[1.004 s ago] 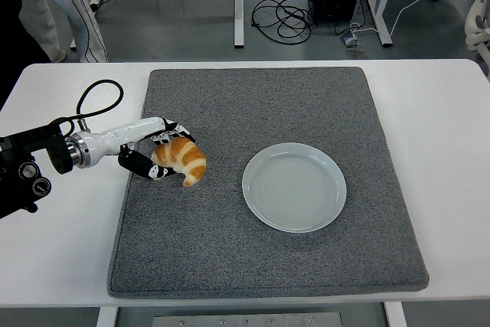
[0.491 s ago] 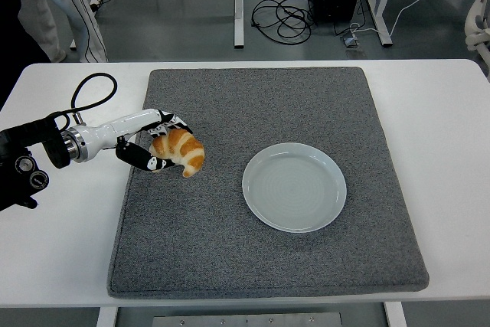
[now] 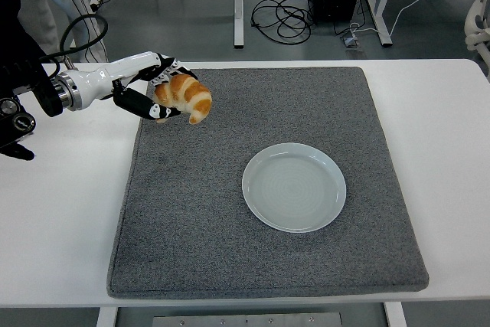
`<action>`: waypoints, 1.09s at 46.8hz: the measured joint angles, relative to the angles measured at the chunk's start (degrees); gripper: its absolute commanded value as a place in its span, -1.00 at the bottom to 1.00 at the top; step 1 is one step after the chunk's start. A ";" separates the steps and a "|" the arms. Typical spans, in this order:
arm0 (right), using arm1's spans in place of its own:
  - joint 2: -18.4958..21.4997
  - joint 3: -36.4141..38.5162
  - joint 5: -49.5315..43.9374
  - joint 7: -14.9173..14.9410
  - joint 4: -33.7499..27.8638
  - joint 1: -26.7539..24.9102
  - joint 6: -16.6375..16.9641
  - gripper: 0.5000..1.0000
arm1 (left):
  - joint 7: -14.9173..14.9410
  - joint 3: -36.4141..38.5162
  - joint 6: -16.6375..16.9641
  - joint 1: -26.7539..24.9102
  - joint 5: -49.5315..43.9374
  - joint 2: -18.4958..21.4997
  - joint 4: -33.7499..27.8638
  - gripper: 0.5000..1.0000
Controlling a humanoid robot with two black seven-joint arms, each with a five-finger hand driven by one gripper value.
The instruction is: Place the bread on the plate
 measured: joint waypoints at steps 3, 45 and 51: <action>0.00 0.00 0.00 0.00 0.00 0.02 0.00 1.00 | 1.03 0.00 -0.74 -1.15 -0.03 -0.30 -0.39 -1.00; 0.00 0.00 -0.01 0.01 0.00 0.05 -0.03 1.00 | 8.61 2.34 -2.66 -6.99 0.26 -18.23 -0.64 -1.00; 0.00 0.00 0.00 0.01 0.00 0.02 -0.03 1.00 | 8.68 2.39 -2.50 -7.21 0.34 -21.58 2.41 -1.00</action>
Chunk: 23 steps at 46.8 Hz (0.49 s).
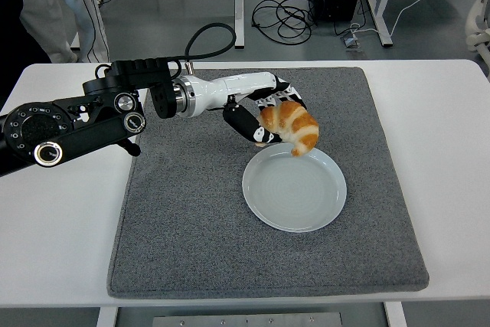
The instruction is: Place the bread on the plate
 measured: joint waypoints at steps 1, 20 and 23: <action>0.00 0.00 0.00 0.00 0.00 0.02 0.00 1.00 | 0.01 0.01 0.02 0.01 0.05 -0.60 0.42 -1.00; 0.00 0.00 0.00 0.00 0.00 -0.05 0.03 1.00 | -0.90 5.36 3.59 1.95 0.52 -10.56 9.45 -1.00; 0.00 0.00 0.00 0.00 0.00 -0.03 0.03 1.00 | -0.97 5.92 4.09 2.40 0.61 -10.80 9.65 -1.00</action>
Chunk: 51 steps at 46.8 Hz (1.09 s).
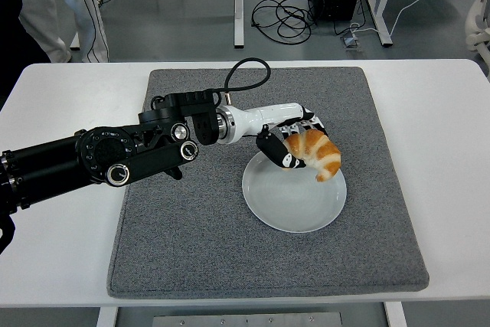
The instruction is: Place the bread on the plate
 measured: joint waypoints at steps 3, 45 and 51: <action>0.00 0.00 0.00 0.00 0.00 0.04 0.00 1.00 | -0.02 0.15 0.37 0.40 0.15 -0.60 0.52 -1.00; 0.00 0.00 0.00 0.00 0.00 -0.01 -0.03 1.00 | -0.16 0.25 2.61 6.04 3.35 -1.54 0.87 -1.00; 0.00 0.00 0.00 0.01 0.00 0.02 -0.03 1.00 | -0.10 0.19 2.61 6.04 3.20 -1.25 0.77 -0.83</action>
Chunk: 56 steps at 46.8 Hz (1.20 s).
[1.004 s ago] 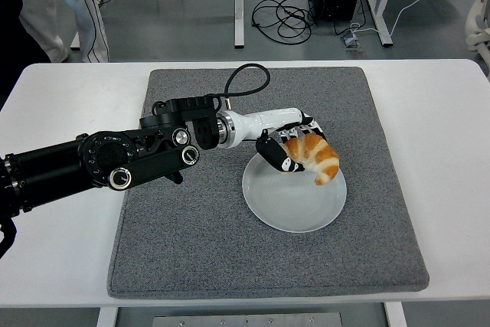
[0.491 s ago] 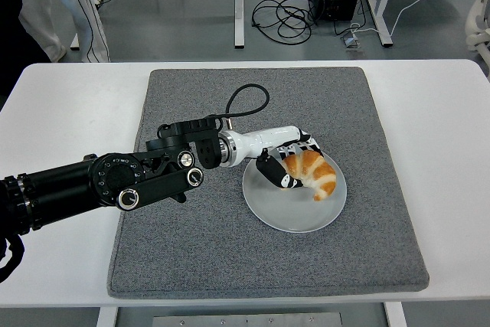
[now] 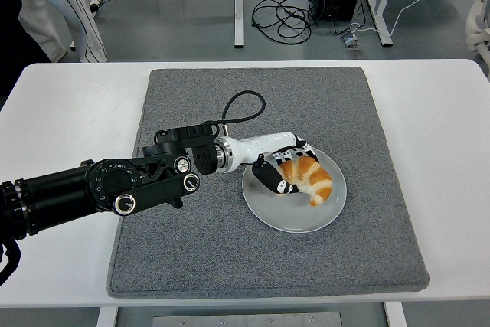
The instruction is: Place the bread on the plate
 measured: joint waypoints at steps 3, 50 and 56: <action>0.00 0.00 0.00 0.00 0.00 0.01 0.00 1.00 | 0.00 -0.02 0.00 -0.01 -0.14 0.07 -0.14 -0.69; 0.00 0.00 0.00 -0.01 0.00 0.01 0.02 1.00 | 0.77 -0.20 0.79 -0.06 -3.17 7.24 -9.28 0.71; 0.00 0.00 0.00 0.00 0.00 0.00 0.02 1.00 | 0.74 -0.22 0.79 -0.06 -6.48 7.56 -9.28 0.86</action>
